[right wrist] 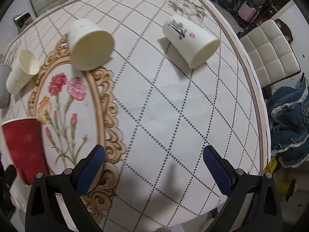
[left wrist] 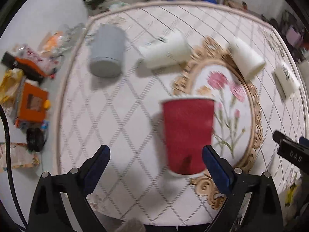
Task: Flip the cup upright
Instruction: 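Carry the red cup with the left gripper toward the flower medallion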
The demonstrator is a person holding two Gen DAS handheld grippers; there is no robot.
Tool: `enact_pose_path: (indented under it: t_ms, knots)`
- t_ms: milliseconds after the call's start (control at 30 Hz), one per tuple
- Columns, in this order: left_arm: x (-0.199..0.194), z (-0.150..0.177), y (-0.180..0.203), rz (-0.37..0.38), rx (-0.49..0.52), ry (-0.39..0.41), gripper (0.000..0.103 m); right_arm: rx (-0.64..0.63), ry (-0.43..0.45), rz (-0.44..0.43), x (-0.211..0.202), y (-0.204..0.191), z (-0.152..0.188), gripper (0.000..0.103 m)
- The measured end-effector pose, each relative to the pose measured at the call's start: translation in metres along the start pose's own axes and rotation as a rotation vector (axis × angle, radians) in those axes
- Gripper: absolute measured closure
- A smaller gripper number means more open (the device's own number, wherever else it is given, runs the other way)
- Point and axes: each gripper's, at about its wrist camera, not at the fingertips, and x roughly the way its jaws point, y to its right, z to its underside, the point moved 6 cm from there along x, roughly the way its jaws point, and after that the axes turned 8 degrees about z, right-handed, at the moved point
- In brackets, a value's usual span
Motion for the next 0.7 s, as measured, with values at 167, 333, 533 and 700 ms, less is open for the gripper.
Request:
enact_pose_path:
  t_ms: [167,333,533,700]
  knots:
    - [-0.018,-0.002,-0.060,-0.081,-0.073,0.075,0.006,-0.053,0.012,-0.047,-0.031,-0.028,0.002,0.001]
    - [-0.002,0.013,-0.122,-0.111,-0.149,0.013,0.006,-0.146,0.004,-0.126,-0.062,-0.077,0.010,0.001]
    - [0.025,0.036,-0.163,-0.152,-0.211,-0.067,0.006,-0.267,-0.012,-0.178,-0.083,-0.150,0.016,0.004]
    - [0.049,0.055,-0.180,-0.161,-0.217,-0.174,0.006,-0.292,-0.055,-0.176,-0.071,-0.184,0.013,0.011]
